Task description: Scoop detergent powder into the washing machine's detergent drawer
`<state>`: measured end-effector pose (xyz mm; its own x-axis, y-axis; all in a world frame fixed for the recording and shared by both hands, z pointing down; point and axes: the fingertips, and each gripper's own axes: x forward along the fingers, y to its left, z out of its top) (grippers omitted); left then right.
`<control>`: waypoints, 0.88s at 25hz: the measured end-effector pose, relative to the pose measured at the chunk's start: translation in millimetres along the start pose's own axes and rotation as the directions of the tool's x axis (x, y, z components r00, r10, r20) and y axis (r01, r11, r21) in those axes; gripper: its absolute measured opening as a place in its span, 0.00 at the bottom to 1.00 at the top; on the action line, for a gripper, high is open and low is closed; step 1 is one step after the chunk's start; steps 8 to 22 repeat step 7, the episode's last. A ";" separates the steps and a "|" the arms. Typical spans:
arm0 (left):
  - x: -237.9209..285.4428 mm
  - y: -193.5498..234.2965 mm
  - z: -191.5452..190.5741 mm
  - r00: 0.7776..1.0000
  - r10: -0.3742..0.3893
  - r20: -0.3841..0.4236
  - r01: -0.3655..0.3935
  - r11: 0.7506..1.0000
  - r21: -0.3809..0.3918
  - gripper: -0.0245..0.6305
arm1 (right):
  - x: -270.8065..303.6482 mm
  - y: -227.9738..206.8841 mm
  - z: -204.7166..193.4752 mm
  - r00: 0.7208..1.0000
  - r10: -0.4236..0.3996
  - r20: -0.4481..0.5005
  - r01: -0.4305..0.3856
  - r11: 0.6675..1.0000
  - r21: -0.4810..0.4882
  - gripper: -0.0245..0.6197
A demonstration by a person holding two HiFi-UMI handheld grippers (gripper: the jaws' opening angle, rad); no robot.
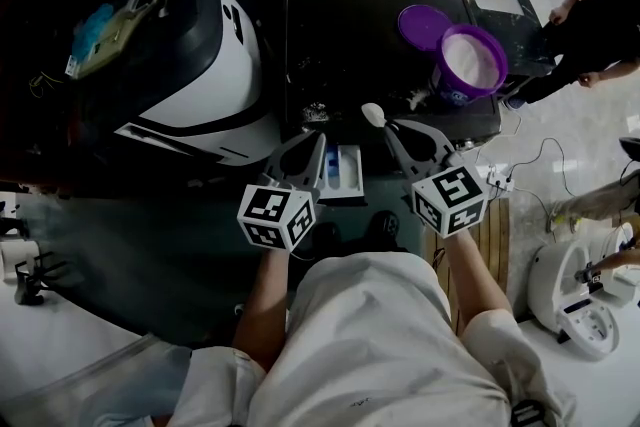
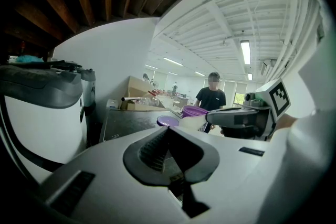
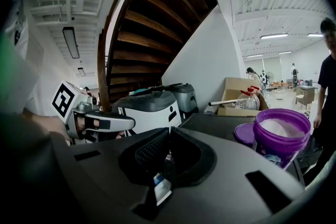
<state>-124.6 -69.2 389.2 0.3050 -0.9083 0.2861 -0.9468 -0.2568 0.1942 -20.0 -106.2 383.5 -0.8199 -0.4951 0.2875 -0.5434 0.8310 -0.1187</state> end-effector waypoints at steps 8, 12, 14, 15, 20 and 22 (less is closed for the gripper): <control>-0.3 0.9 -0.1 1.000 -0.005 0.000 0.005 1.000 -0.003 0.07 | 1.4 1.3 -0.5 1.000 -0.003 -0.007 0.003 1.000 0.001 0.05; -0.3 0.9 -0.1 1.000 -0.005 0.000 0.005 1.000 -0.003 0.07 | 1.4 1.3 -0.5 1.000 -0.003 -0.007 0.003 1.000 0.001 0.05; -0.3 0.9 -0.1 1.000 -0.005 0.000 0.005 1.000 -0.003 0.07 | 1.4 1.3 -0.5 1.000 -0.003 -0.007 0.003 1.000 0.001 0.05; -0.3 0.9 -0.1 1.000 -0.005 0.000 0.005 1.000 -0.003 0.07 | 1.4 1.3 -0.5 1.000 -0.003 -0.007 0.003 1.000 0.001 0.05; -0.3 0.9 -0.1 1.000 -0.005 0.000 0.005 1.000 -0.003 0.07 | 1.4 1.3 -0.5 1.000 -0.003 -0.007 0.003 1.000 0.001 0.05; -0.3 0.9 -0.1 1.000 -0.005 0.000 0.005 1.000 -0.003 0.07 | 1.4 1.3 -0.5 1.000 -0.003 -0.007 0.003 1.000 0.001 0.05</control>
